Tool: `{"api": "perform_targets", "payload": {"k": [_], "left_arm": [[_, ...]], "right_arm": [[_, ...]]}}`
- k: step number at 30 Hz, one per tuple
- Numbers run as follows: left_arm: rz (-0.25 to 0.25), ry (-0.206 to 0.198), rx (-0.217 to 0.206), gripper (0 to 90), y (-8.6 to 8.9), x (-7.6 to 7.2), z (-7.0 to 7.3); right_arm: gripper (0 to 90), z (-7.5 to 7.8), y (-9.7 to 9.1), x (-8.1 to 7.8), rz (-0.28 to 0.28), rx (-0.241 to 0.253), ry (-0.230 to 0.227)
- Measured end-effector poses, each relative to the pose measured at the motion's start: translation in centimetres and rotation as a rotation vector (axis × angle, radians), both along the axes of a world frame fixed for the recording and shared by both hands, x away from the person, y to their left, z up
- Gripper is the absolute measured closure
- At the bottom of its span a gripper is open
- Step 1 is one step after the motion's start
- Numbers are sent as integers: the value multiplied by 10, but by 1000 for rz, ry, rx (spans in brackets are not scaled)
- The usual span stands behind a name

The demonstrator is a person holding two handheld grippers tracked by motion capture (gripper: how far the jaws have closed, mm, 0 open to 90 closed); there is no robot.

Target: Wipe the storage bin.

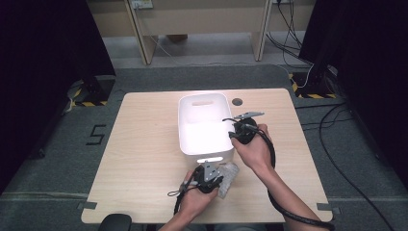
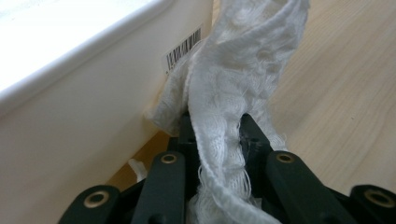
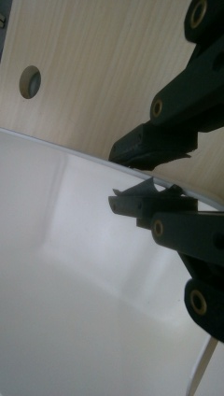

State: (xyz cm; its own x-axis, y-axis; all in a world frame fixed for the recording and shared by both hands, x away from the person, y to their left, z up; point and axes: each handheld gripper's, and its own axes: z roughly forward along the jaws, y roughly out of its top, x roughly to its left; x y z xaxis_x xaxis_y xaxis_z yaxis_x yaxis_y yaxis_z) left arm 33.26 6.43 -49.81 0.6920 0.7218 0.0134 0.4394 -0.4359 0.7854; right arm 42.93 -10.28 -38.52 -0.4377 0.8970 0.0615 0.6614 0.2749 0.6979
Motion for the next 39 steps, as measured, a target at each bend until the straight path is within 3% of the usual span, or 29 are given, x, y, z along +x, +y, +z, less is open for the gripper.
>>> {"api": "perform_targets", "payload": {"k": [3,9,12,13,20,23,30,36,39], "left_arm": [[4,9,-19,749,7,-4,3],[33,13,-36,749,42,-21,14],[77,14,-60,749,68,-29,21],[77,14,-60,749,68,-29,21],[160,14,-89,748,111,-37,33],[185,10,-95,747,123,-37,37],[293,-5,-92,747,159,-31,40],[336,-11,-87,746,171,-19,42],[349,-14,-82,746,175,-14,43]], "right_arm": [[697,-1,0,-1,1,13,11],[660,-2,0,0,3,11,16],[679,-4,1,0,7,5,28],[679,-4,1,0,7,5,28],[727,-6,2,1,19,-29,39],[732,-6,2,1,17,-33,41],[784,-7,-4,6,20,-54,41],[865,-6,-7,9,52,-84,50],[881,-6,-8,10,73,-69,66]]}}
